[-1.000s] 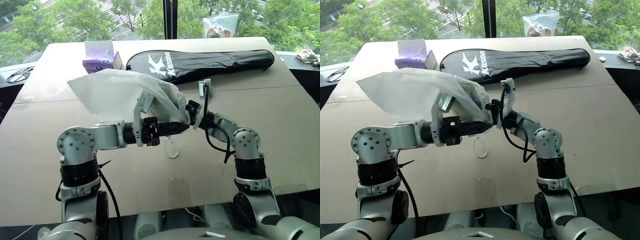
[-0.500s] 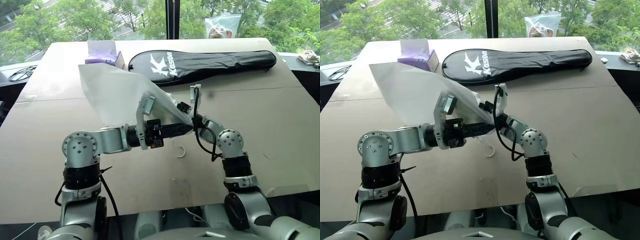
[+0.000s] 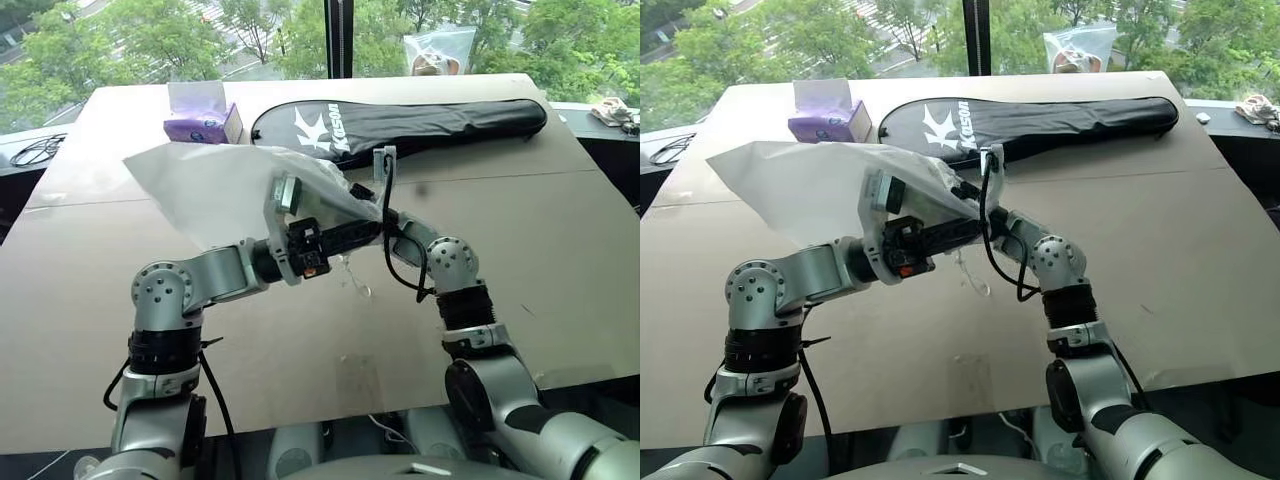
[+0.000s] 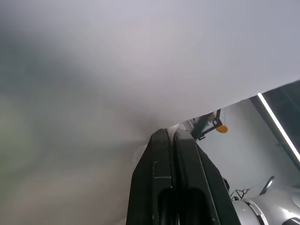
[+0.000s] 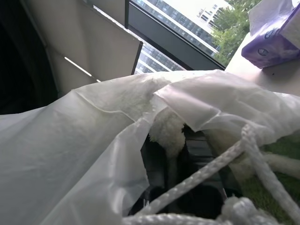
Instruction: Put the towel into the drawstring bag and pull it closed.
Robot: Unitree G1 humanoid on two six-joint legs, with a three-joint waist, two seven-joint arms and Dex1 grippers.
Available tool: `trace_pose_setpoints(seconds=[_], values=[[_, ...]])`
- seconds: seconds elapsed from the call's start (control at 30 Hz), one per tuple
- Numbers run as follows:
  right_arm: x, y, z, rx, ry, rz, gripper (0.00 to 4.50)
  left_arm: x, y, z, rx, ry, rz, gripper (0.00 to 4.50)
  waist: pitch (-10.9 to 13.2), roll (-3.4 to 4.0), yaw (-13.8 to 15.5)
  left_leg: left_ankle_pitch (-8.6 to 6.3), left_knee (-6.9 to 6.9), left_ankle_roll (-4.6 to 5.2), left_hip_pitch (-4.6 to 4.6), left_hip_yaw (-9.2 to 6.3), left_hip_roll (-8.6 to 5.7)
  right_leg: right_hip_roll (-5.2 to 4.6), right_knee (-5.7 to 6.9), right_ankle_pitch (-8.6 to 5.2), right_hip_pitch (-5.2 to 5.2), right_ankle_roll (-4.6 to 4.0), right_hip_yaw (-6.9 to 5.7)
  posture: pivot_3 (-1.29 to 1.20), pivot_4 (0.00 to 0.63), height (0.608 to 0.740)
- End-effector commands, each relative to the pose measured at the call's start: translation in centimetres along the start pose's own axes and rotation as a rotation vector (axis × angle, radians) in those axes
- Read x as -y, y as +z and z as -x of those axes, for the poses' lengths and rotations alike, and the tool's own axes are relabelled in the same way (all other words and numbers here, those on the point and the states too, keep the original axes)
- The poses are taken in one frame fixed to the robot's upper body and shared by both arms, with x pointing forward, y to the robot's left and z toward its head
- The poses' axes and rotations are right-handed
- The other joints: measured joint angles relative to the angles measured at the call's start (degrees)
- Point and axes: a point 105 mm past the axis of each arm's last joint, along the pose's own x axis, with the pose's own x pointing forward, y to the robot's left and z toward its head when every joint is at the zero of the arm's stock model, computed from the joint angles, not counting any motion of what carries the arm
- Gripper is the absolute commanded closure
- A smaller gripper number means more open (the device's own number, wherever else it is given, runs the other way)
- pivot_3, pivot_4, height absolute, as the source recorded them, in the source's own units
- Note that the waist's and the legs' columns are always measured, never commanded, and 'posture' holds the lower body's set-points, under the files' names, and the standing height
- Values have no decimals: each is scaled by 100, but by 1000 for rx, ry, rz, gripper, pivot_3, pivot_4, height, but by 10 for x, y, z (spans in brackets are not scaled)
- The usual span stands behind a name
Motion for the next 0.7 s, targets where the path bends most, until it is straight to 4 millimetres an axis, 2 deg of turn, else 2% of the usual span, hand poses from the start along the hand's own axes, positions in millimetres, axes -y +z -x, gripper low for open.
trace_pose_setpoints(seconds=[0.03, 0.13, 0.27, 0.33, 0.43, 0.53, 0.7], values=[[-59, 19, -16, 52, 170, 153, 4441, 8, -31, -12, -108, -74, 84, 4500, -1, -1, 29, 1, 0, -1, -3, 1, 0, -3, -2, 1, -1, 0, 1, 0, 150, 740], [-42, 6, 0, -51, 22, 335, 4441, -4, -22, -11, -52, 23, 21, 4500, -2, -3, 66, 0, -1, -1, -2, 1, -3, -10, -9, 0, 2, 1, -1, 0, 150, 740], [-22, 4, 49, -123, -128, 391, 4441, -17, 11, 11, 34, 127, -53, 4500, -1, -3, 73, 0, -2, -1, -7, 0, -11, -11, -12, -1, 1, 2, -4, 0, 150, 740], [-13, 3, 65, -157, -203, 416, 4441, -18, 18, 20, 24, 149, -84, 4500, 0, -1, 33, 0, -2, -1, -2, -1, -8, -6, -8, -2, 1, 1, -5, 0, 150, 740], [2, 6, 77, -173, -331, 406, 3324, -21, 20, 26, -20, 170, -114, 4500, 1, 1, 4, -1, -5, -1, 8, -1, 6, 10, -5, -5, 0, 2, -2, 0, 150, 740], [12, 6, 83, -185, -424, 411, 1956, -28, 20, 27, -49, 197, -143, 4500, 1, 2, 13, 0, -5, -2, 10, -2, 8, 13, -3, -5, 0, 2, -3, 0, 150, 740], [15, 11, 88, -164, -480, 460, 1956, -35, 31, 28, -45, 239, -198, 4500, 1, 1, 45, 2, -5, -5, -1, 2, -2, 2, -10, -3, -2, 1, -2, 0, 150, 740]])
